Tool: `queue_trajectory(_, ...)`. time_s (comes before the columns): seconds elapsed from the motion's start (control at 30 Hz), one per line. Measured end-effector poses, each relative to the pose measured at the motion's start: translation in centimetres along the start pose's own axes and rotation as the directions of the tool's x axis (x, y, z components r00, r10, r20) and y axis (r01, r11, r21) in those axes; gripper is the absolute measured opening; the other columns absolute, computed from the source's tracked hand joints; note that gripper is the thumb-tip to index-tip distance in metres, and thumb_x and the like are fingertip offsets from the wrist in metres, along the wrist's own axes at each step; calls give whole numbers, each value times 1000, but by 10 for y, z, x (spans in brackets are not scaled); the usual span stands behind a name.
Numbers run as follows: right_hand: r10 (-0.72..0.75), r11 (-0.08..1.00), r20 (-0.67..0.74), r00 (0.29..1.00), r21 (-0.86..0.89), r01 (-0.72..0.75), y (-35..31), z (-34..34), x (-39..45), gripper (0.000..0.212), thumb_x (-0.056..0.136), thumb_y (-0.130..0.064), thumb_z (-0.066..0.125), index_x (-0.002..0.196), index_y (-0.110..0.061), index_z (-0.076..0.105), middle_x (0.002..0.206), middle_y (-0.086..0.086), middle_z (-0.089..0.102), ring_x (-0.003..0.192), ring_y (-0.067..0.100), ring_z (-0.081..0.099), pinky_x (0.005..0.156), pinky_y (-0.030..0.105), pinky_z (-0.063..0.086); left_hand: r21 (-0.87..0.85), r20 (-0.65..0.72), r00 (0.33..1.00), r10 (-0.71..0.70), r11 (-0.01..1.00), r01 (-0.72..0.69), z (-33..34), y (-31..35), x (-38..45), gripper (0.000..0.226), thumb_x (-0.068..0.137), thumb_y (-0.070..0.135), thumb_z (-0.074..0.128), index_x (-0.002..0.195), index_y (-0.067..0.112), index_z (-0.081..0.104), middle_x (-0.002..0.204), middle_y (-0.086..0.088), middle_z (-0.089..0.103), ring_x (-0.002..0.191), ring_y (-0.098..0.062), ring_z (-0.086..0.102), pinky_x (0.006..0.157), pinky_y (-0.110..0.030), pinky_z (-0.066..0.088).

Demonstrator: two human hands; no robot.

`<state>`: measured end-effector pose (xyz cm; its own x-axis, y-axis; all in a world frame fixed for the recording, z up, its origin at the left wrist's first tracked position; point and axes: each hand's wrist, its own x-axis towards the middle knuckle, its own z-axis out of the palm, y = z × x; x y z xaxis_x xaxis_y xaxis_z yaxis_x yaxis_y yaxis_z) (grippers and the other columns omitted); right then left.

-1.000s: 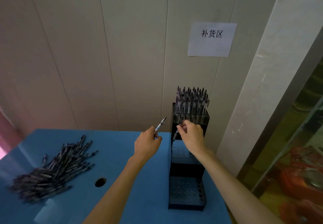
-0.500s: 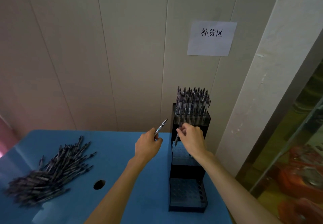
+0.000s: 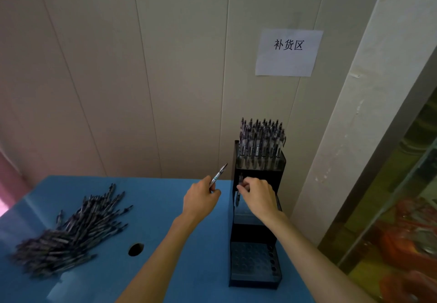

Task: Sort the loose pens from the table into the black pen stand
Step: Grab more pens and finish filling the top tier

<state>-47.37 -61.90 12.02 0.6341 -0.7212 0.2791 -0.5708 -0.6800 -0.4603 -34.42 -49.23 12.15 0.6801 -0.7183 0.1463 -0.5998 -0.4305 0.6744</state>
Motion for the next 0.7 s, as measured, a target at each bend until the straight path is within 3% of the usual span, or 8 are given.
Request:
queue_trajectory(0.17,33,998,13,999,44,-33,-4,-2,1,21,94,-39,66,92,-18,70,81,-2,71,73,14,66,60,29,53,6,7,1000,0,1000,0,2,1,-4,23,88,20,59,75,20,41,63,2,46,53,-15,37,50,-28,31)
queue_trajectory(0.37,30,999,11,999,-39,-30,-12,-4,4,25,95,-35,64,88,-11,67,80,4,69,72,20,65,60,32,54,-8,14,1000,-1,1000,1,4,8,-7,23,88,19,58,74,19,40,63,2,45,54,-15,35,51,-29,31)
queue_trajectory(0.53,85,996,7,996,-40,-85,-15,-8,6,42,92,-40,68,71,-5,68,65,9,68,59,21,65,56,34,55,-21,15,1000,0,1000,0,3,12,-9,22,87,19,58,74,19,40,62,2,44,54,-16,35,51,-29,31)
queue_trajectory(0.6,98,993,38,994,65,-100,-13,-11,7,34,89,-36,72,68,-9,71,64,5,70,60,16,66,60,34,59,-33,10,1000,5,999,-4,2,13,-9,22,87,19,58,74,20,41,62,2,44,53,-15,35,51,-28,31)
queue_trajectory(0.63,98,974,86,992,197,-113,-13,-13,7,25,88,-30,73,71,-12,73,66,3,71,62,13,68,66,35,61,-40,13,1000,10,999,-9,3,13,-9,22,86,19,59,75,20,41,62,3,45,53,-15,35,51,-28,31)
queue_trajectory(0.7,64,827,244,968,529,-188,-18,-24,3,5,87,-20,75,85,-16,77,78,2,75,71,10,69,75,33,61,-59,34,999,32,998,-30,4,15,-10,22,86,21,61,75,19,42,63,2,46,54,-15,37,52,-30,33)
